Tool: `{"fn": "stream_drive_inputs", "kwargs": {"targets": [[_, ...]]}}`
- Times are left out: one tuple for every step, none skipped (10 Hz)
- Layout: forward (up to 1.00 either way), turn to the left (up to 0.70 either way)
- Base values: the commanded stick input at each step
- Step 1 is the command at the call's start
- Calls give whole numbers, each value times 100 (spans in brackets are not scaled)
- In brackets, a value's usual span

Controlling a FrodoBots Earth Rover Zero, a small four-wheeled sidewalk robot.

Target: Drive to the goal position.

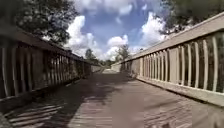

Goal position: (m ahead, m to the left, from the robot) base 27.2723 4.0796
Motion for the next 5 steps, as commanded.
{"fn": "stream_drive_inputs", "kwargs": {"targets": [[100,0],[100,0],[100,0],[100,0],[100,0]]}}
